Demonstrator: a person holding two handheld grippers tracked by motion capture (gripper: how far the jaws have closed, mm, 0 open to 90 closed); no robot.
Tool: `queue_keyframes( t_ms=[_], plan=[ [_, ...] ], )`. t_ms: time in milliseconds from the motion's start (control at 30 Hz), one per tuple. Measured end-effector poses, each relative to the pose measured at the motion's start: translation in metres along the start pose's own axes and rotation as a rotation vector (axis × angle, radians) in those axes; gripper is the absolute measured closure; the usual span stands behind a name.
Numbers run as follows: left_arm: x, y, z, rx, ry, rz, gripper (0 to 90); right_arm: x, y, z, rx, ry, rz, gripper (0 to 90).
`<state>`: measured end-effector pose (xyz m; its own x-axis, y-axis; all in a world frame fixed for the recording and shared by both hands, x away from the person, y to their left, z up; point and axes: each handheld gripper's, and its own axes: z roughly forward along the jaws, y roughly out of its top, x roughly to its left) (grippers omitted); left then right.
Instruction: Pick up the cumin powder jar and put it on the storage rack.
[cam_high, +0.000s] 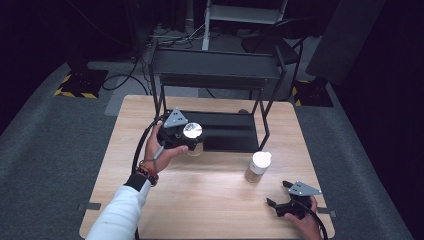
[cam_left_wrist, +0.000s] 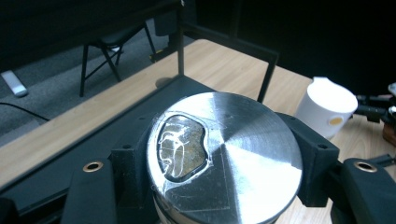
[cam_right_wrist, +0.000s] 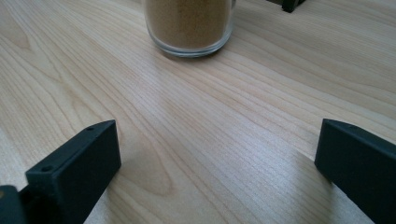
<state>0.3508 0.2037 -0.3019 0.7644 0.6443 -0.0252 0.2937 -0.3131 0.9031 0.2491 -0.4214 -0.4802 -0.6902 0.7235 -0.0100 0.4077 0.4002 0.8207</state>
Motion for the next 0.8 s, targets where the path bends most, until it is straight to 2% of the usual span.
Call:
queue_keyframes(
  t_ms=[133,533,800],
  plan=[
    [0.004,0.009,-0.002,-0.016,-0.011,-0.013,34.4,0.0,0.0,0.0,0.0,0.0,0.0,0.0],
    [0.01,0.062,-0.017,-0.054,0.009,0.005,34.4,0.0,0.0,0.0,0.0,0.0,0.001,0.0],
    [0.009,0.098,-0.024,-0.053,0.032,0.037,34.4,0.0,0.0,0.0,0.0,0.0,0.0,0.0]
  ],
)
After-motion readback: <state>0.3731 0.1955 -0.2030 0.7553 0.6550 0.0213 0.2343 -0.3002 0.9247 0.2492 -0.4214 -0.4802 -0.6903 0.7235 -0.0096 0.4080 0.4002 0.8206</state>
